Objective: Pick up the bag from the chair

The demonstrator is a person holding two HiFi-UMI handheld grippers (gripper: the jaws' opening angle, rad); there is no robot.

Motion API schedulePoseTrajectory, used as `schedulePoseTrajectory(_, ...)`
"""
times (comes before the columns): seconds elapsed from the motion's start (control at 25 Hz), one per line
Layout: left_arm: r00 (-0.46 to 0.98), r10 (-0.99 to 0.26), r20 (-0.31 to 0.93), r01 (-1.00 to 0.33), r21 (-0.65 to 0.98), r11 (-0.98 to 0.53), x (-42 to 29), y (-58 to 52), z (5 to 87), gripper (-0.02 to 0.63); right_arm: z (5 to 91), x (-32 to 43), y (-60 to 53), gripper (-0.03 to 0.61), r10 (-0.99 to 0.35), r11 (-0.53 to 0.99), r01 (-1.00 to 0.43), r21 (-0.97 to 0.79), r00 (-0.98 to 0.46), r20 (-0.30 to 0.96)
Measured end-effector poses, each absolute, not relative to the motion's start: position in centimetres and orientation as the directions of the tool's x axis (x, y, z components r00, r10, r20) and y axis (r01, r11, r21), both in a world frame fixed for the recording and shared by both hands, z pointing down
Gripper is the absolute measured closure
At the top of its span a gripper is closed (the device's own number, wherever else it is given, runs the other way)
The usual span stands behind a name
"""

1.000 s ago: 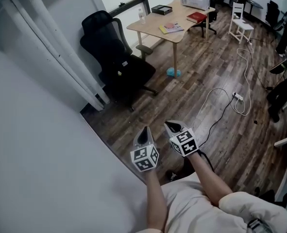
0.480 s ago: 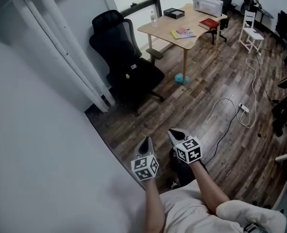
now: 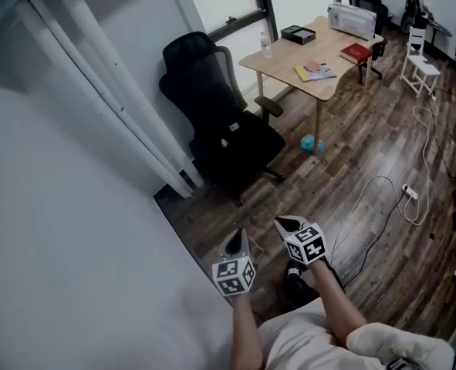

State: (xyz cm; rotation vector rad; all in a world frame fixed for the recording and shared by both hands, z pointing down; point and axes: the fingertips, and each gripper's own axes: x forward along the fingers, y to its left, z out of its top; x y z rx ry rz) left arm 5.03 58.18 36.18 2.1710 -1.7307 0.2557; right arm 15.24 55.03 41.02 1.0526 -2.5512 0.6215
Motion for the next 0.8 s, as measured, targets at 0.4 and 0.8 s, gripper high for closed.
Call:
schedulePoseTrajectory(0.4,0.223,-0.92,0.322,-0.975,0.09,-0.205,2.7,45.0,30.7,0.607,36.5,12.6,41.4,0.578,-0.545,0.678,-0.661,-0.32,-0.745,0.385)
schedulePoseTrajectory(0.8,0.153,-0.938,0.31,-0.981,0.166,-0.105,0.4,40.4,33.8,0.607,40.1,14.3,36.4,0.578,-0.547,0.648,-0.69,-0.324,-0.717,0.433)
